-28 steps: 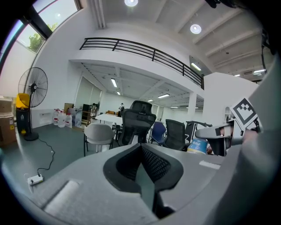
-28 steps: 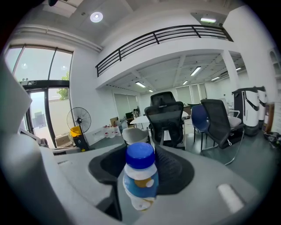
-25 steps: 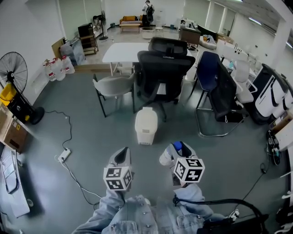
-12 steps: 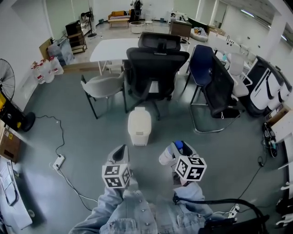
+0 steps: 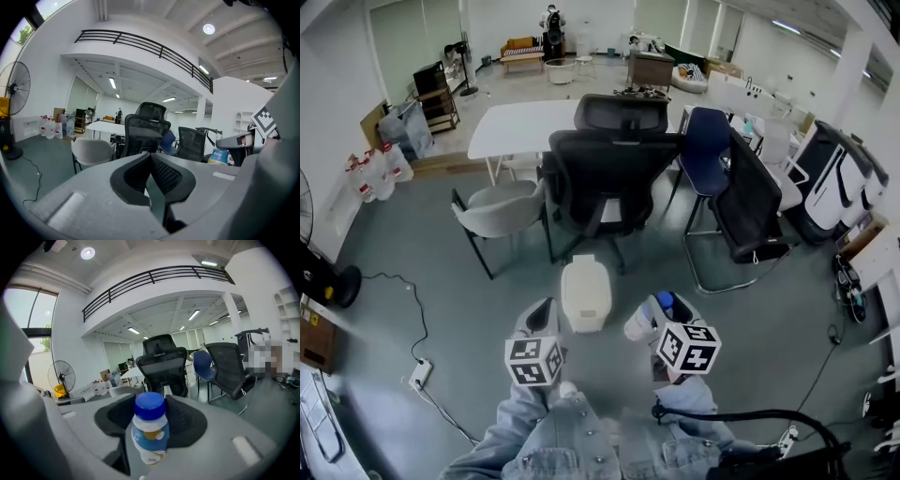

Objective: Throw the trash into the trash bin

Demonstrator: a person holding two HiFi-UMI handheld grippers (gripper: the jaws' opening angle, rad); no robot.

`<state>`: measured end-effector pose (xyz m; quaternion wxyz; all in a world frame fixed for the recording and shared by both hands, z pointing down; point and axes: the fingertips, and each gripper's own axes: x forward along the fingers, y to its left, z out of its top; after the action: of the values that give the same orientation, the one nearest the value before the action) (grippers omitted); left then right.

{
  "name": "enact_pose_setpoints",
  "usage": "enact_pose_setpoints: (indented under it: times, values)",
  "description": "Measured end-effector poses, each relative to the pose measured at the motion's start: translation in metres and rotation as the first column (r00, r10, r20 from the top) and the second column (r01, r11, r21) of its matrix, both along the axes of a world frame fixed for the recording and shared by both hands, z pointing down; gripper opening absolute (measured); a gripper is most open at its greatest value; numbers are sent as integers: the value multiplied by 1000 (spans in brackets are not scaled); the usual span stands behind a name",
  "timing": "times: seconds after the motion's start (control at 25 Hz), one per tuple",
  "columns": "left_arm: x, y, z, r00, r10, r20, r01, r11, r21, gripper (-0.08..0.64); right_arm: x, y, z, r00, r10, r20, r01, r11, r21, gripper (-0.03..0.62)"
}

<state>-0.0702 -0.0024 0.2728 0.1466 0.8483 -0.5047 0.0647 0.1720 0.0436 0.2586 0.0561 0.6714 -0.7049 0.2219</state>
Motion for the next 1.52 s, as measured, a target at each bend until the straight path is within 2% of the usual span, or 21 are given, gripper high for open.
enact_pose_setpoints:
  times: [0.28,0.52,0.68,1.0,1.16,1.52]
  values:
    - [-22,-85,2,1000,17,-17,-17,1000,-13,9,-24,-80,-3,1000,9,-1,-9,1000,-9,201]
    - [-39,-125,24,1000,13,-28,-14,998,-61,9,-31,-116,7,998,48,-42,-50,998,-38,201]
    - [-38,-136,43,1000,11,-20,-13,994,-107,9,-28,-134,24,998,45,-33,-47,997,-69,201]
    - [-28,-152,58,1000,-21,-6,20,988,-152,9,-25,-165,44,1000,-12,-23,9,994,-109,201]
    - [-20,-159,82,999,-46,-13,42,979,-197,9,-11,-171,57,1000,-11,-25,8,993,-118,201]
    - [-4,-168,145,998,-48,42,58,958,-280,9,19,-174,109,1000,22,-18,-25,984,-179,201]
